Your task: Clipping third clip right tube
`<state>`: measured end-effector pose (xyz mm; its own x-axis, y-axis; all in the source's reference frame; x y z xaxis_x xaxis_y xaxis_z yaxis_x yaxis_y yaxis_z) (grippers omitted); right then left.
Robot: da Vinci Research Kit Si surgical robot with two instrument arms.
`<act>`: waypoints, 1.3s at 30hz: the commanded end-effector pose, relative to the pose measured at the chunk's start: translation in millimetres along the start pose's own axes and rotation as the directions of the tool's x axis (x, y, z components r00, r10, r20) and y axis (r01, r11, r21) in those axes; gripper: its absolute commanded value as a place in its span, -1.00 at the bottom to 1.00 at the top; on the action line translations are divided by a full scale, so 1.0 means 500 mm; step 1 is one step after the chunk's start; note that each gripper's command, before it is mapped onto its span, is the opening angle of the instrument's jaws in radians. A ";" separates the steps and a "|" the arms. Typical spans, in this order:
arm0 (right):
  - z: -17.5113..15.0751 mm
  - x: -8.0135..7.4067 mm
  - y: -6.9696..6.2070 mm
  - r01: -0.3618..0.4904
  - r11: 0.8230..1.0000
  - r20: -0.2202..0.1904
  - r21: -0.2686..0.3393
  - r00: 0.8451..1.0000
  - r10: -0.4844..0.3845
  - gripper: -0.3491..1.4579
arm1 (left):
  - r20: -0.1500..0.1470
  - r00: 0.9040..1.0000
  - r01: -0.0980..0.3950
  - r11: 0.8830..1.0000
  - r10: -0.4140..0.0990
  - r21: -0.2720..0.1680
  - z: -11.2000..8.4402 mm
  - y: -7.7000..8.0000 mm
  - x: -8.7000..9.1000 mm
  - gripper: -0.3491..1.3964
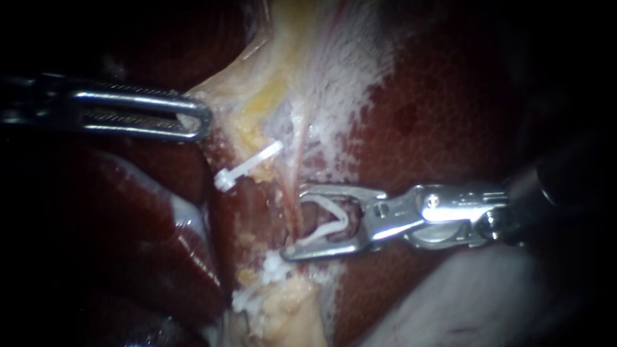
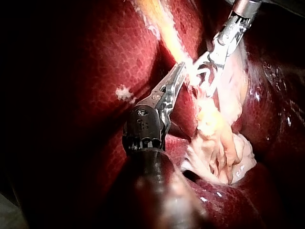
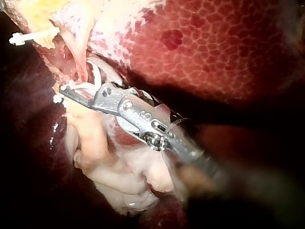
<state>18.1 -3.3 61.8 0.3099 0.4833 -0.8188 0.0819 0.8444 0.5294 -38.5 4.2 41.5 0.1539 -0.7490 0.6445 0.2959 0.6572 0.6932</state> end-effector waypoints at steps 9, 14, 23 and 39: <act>0.0000 0.0026 -0.0010 -0.005 1.000 -0.001 0.004 1.000 0.005 -0.10 | 0.000 1.000 0.000 1.000 0.000 -0.001 0.0000 -0.0001 0.0001 -1.00; 0.0000 0.0027 -0.0008 -0.006 1.000 -0.001 0.005 1.000 0.006 -0.17 | 0.000 1.000 -0.001 1.000 0.001 -0.001 0.0001 -0.0001 0.0002 -1.00; -0.0002 0.0022 -0.0008 -0.016 1.000 -0.001 0.005 1.000 0.016 -0.71 | 0.000 1.000 -0.001 1.000 0.001 -0.001 0.0001 -0.0001 0.0003 -1.00; -0.0015 0.0015 -0.0006 -0.023 1.000 0.055 0.003 0.998 0.022 -1.00 | 0.000 1.000 -0.001 1.000 0.001 -0.001 0.0001 -0.0001 0.0004 -1.00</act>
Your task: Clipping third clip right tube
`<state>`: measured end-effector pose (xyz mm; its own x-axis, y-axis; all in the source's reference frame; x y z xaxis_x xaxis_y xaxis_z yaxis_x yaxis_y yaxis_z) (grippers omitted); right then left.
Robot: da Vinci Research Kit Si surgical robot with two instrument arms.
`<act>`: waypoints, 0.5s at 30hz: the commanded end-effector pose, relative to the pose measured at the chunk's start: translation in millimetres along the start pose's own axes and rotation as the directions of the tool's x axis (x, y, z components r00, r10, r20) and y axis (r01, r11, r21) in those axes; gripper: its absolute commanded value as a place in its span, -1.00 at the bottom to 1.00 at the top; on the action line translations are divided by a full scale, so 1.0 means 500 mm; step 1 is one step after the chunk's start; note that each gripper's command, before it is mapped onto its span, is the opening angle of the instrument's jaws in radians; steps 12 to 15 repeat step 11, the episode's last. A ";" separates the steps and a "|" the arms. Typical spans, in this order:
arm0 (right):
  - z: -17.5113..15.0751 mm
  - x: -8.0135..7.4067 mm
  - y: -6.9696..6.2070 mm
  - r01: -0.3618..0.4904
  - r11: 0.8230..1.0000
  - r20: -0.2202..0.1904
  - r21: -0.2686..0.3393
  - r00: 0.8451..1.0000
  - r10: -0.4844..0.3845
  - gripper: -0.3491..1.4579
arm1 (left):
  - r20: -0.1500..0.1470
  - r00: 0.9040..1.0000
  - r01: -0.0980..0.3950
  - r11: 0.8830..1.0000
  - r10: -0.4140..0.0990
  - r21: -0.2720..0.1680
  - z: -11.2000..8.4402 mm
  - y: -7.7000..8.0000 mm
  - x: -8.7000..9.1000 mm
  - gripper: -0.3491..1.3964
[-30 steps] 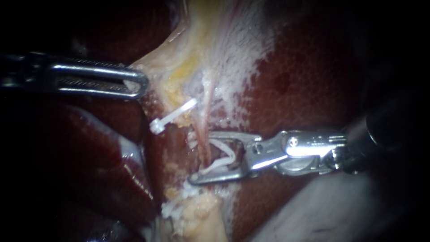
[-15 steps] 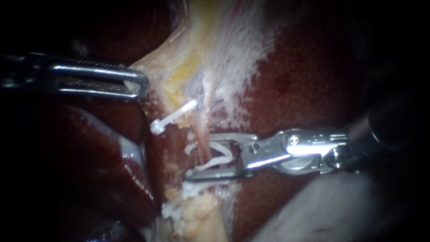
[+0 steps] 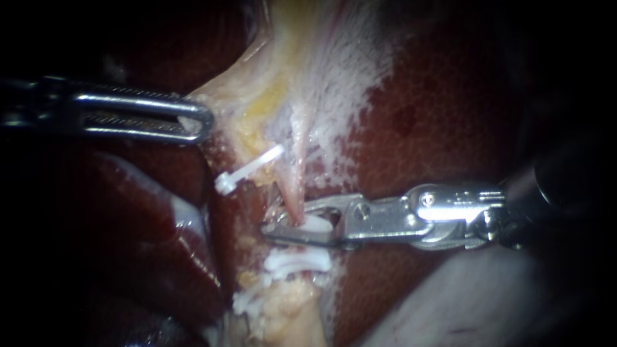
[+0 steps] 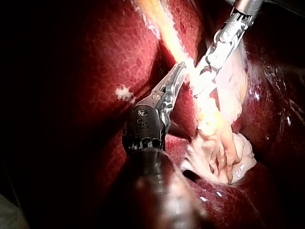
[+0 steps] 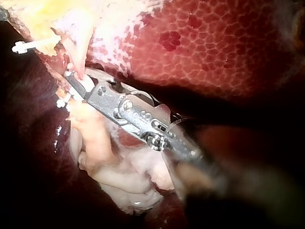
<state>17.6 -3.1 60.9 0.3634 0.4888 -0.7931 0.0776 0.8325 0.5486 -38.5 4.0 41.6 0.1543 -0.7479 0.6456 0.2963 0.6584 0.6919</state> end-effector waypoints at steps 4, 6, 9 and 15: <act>-0.0001 0.0000 0.0000 0.000 1.000 0.000 0.000 1.000 0.000 -1.00 | 0.000 1.000 0.000 1.000 0.000 0.000 0.0000 0.0000 0.0000 -1.00; -0.0001 0.0000 0.0000 0.000 1.000 0.000 0.000 1.000 0.000 -1.00 | 0.000 1.000 0.000 1.000 0.000 0.000 0.0000 0.0000 0.0000 -1.00; -0.0001 -0.0001 0.0000 0.000 1.000 0.000 0.000 1.000 0.000 -1.00 | 0.000 1.000 0.000 1.000 0.000 0.000 0.0000 0.0000 0.0000 -1.00; -0.0001 -0.0001 0.0000 0.000 1.000 0.000 0.000 1.000 0.000 -1.00 | 0.000 1.000 0.000 1.000 0.000 -0.001 0.0001 0.0000 0.0000 -1.00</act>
